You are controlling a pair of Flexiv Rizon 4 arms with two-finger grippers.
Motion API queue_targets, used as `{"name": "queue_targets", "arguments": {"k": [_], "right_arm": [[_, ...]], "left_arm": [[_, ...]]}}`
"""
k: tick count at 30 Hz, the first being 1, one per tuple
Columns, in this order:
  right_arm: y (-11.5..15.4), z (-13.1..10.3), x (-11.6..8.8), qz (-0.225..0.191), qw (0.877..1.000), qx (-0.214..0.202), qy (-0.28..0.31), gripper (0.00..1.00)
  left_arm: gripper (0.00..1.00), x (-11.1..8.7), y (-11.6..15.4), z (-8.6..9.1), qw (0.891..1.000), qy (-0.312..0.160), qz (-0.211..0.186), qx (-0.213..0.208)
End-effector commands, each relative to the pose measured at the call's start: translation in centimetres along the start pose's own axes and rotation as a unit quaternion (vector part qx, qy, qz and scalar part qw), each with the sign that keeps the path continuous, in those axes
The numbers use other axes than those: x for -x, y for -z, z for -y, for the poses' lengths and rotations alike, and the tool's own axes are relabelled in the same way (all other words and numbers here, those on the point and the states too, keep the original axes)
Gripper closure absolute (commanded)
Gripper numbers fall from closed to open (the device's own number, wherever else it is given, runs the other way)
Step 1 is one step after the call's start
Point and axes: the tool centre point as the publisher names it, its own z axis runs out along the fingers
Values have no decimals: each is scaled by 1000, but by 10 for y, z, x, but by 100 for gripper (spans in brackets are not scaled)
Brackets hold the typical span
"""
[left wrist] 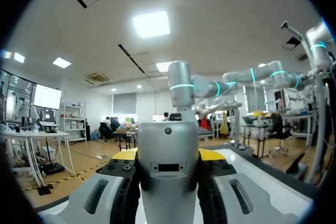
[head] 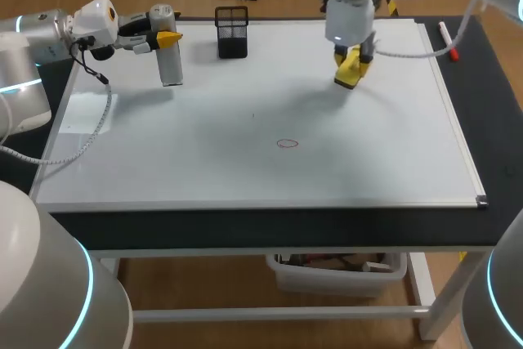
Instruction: Pick up the inspection probe, press it on each red-marked spot on the whiteboard one by one, put down the probe, pick up the eraser, and wipe off all the red marks.
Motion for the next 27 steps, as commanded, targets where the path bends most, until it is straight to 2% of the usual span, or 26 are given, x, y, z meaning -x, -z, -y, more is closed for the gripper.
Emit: {"name": "queue_targets", "arguments": {"k": [1,14,27], "right_arm": [[0,15,-19,5,1000,14,-10,100],[-10,48,-58,-7,998,31,-59,100],[-15,69,-78,-13,995,39,-85,100]], "left_arm": [[100,-1,0,1,1000,-1,2,0],[100,-1,0,1,1000,-1,2,0],[100,-1,0,1,1000,-1,2,0]]}}
